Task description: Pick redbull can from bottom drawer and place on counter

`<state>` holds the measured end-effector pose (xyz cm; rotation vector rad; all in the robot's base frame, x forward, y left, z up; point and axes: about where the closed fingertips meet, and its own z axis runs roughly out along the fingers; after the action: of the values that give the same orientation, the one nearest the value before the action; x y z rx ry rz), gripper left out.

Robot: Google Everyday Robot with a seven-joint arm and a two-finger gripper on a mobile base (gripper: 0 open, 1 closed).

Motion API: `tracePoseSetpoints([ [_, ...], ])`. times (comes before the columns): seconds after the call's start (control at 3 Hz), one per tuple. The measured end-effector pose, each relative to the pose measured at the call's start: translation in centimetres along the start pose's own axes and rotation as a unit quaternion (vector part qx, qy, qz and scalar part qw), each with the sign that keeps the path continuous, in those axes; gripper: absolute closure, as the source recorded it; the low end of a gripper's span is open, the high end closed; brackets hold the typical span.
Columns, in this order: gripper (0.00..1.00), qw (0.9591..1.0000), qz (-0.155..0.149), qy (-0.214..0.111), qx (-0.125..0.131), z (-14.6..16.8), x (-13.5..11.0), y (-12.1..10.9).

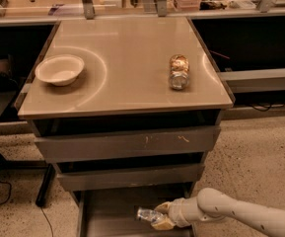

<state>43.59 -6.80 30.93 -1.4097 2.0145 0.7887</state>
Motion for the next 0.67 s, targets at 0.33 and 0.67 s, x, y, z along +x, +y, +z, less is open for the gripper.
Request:
tracePoseSetpoints([
  [0.33, 1.00, 1.0000, 0.000, 0.000, 0.000, 0.1, 0.0, 0.0],
  [0.67, 1.00, 0.9999, 0.001, 0.016, -0.001, -1.8, -0.6, 1.3],
])
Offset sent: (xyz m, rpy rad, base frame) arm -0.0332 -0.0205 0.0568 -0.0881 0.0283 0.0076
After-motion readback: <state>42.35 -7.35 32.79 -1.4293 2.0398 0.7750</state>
